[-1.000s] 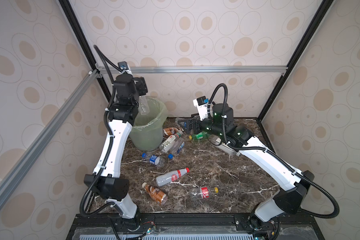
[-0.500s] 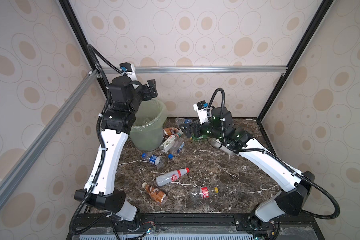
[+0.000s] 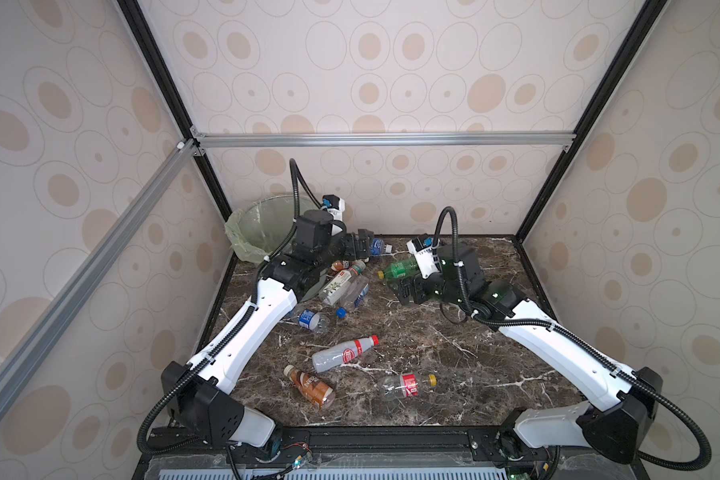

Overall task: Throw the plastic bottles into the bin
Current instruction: 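Move the right gripper back toward the bottles nearer the robot while the left gripper lowers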

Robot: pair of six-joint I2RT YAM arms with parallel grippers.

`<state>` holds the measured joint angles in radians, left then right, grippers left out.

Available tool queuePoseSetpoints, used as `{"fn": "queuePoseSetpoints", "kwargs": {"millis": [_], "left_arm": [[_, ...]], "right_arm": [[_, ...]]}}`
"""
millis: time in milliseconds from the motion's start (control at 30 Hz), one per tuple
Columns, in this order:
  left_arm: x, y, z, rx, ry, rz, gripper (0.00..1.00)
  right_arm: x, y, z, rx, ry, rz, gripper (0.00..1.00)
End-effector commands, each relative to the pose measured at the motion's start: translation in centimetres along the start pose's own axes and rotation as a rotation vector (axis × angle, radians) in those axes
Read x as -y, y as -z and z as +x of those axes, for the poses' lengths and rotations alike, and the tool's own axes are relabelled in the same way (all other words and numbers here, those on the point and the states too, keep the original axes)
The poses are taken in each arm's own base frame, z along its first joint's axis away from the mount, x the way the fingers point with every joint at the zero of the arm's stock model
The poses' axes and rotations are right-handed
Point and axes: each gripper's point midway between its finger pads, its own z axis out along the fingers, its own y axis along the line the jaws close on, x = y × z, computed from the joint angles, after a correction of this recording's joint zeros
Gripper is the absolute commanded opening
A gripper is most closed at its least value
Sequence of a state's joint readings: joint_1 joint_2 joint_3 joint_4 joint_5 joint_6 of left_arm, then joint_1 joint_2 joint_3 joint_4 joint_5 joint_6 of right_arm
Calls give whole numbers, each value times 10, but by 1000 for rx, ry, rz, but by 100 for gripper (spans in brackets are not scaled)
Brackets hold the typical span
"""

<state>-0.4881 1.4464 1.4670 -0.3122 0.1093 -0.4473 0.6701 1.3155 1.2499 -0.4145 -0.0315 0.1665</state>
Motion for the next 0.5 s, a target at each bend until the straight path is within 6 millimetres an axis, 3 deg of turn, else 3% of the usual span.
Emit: {"fn": "queuePoseSetpoints", "kwargs": {"millis": [0,300,467], "left_arm": [[24,9,-4,47,52,101,99],[33,-9,62,-74,110,159,99],[24,-11,90,-113,134,147,99]], "right_arm": [[16,6,38,-90,10,60,100],[32,20,128,-334,-88,124,100],[32,34,161,-428,-121,127,100]]}}
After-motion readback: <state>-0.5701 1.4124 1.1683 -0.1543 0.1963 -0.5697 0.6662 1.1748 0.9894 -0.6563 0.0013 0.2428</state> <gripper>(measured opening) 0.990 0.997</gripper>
